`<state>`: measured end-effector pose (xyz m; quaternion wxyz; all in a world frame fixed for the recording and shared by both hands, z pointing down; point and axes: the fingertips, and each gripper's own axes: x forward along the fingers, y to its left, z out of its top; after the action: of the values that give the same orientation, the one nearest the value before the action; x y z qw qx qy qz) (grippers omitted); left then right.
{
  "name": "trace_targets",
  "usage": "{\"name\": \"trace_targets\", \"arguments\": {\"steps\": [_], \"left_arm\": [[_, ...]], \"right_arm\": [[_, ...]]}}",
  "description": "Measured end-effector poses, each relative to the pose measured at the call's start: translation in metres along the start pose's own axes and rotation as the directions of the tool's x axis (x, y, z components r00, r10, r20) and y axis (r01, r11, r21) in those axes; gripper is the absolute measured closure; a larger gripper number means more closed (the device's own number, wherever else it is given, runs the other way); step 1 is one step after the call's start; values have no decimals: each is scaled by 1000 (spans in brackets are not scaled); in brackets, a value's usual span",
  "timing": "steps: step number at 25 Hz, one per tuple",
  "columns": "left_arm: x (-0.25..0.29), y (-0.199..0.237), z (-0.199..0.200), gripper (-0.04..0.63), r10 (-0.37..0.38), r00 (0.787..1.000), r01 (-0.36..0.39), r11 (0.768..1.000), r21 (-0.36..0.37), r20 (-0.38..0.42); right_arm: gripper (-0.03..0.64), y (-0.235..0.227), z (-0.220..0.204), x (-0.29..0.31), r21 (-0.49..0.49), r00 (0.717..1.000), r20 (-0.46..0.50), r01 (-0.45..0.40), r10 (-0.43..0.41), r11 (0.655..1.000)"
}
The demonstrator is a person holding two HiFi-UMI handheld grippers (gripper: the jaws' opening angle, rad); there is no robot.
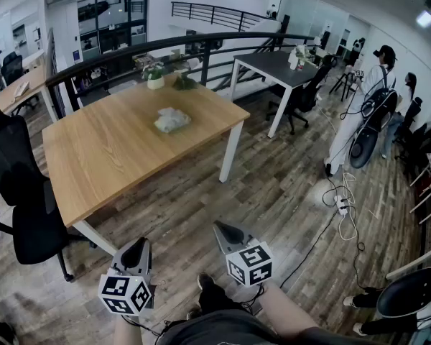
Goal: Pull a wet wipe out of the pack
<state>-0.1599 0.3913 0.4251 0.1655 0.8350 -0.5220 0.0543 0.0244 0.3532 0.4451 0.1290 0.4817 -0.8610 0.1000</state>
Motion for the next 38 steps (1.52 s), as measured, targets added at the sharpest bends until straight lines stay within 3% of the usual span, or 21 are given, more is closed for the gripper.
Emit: {"name": "trace_targets", "arguments": {"steps": [14,21,26,38], "left_arm": [[-8,6,-5,558,1,1000,-1,1000,16,2],[0,11,-4,558,-9,1000,9,1000,2,2],[26,18,0,558,1,1000,-1,1000,2,-13],[136,33,29,558,56,998,-56,998,-10,-23]], "right_arm": [[595,14,0,3,27,999,27,-22,21,999],[594,2,-4,10,43,999,43,30,-32,999],[594,-19,4,30,34,997,70,40,-42,999],[594,-103,27,119,34,998,43,-45,43,998]]}}
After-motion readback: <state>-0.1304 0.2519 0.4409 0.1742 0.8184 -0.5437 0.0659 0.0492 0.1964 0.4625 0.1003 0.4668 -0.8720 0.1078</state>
